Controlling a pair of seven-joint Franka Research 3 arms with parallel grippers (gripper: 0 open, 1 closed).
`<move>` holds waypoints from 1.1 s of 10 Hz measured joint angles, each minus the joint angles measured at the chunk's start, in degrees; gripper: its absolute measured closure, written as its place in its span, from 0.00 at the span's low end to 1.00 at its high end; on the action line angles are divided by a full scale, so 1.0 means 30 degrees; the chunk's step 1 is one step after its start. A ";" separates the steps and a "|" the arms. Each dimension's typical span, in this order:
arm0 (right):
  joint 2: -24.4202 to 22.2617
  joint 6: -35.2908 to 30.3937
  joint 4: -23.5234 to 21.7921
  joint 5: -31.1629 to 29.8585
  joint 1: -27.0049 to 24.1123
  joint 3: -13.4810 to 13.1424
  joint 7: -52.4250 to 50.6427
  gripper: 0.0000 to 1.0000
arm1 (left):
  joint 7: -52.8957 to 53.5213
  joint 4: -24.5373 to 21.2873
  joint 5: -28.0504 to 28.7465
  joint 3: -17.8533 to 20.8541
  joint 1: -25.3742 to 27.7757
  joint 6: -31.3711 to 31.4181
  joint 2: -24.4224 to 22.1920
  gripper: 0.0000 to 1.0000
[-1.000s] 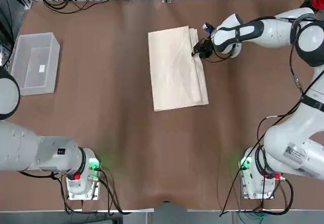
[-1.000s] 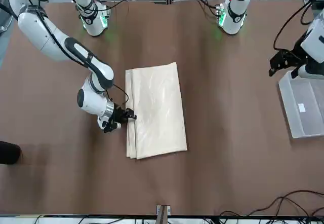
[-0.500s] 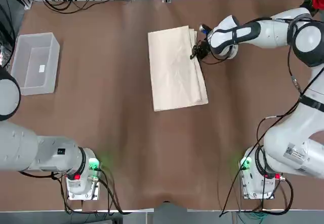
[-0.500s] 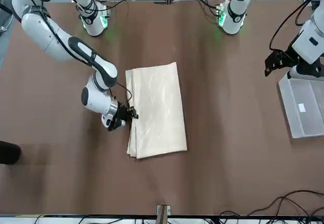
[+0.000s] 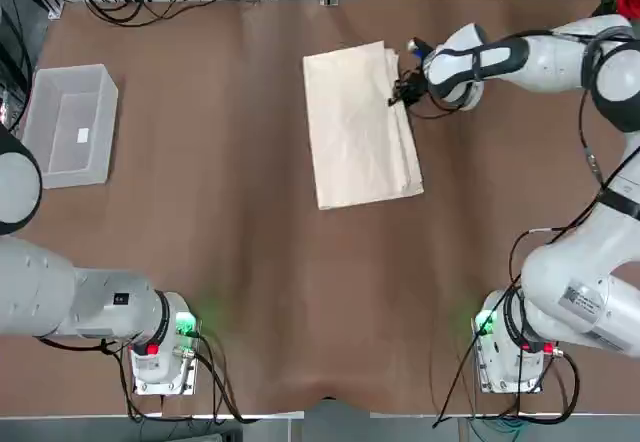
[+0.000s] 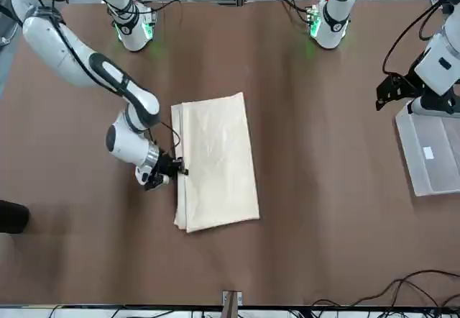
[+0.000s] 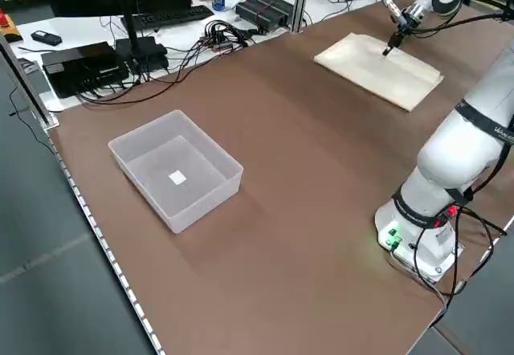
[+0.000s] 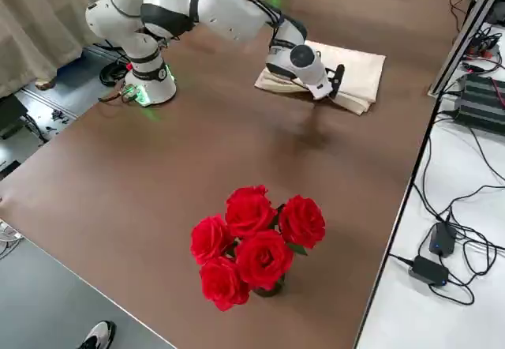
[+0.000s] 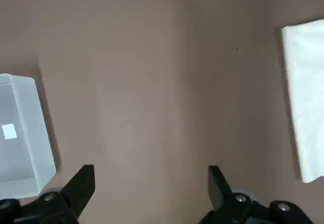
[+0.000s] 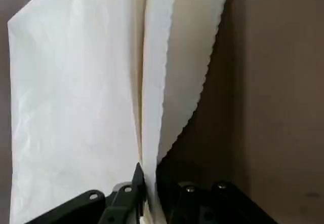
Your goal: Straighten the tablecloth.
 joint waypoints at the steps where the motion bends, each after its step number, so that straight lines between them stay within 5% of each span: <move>1: -0.0221 -0.0017 -0.0588 0.0003 -0.1575 0.0518 -0.0620 0.92 | 0.0009 0.0000 0.0000 -0.0041 -0.0023 0.0016 0.0036 0.01; 3: -0.0555 -0.0194 -0.2329 -0.0011 -0.5705 0.1748 -0.2942 0.92 | 0.0027 0.0000 0.0000 -0.0128 -0.0082 0.0021 0.0051 0.01; 6: -0.0610 -0.1576 -0.3491 -0.0029 -1.0037 0.1993 -0.7362 0.92 | 0.0037 -0.0001 0.0000 -0.0131 -0.0068 0.0022 0.0111 0.01; 11: -0.0645 -0.5953 -0.2050 -0.0033 -1.2251 0.2088 -1.0560 0.92 | 0.0040 -0.0001 0.0000 -0.0124 -0.0042 0.0028 0.0121 0.01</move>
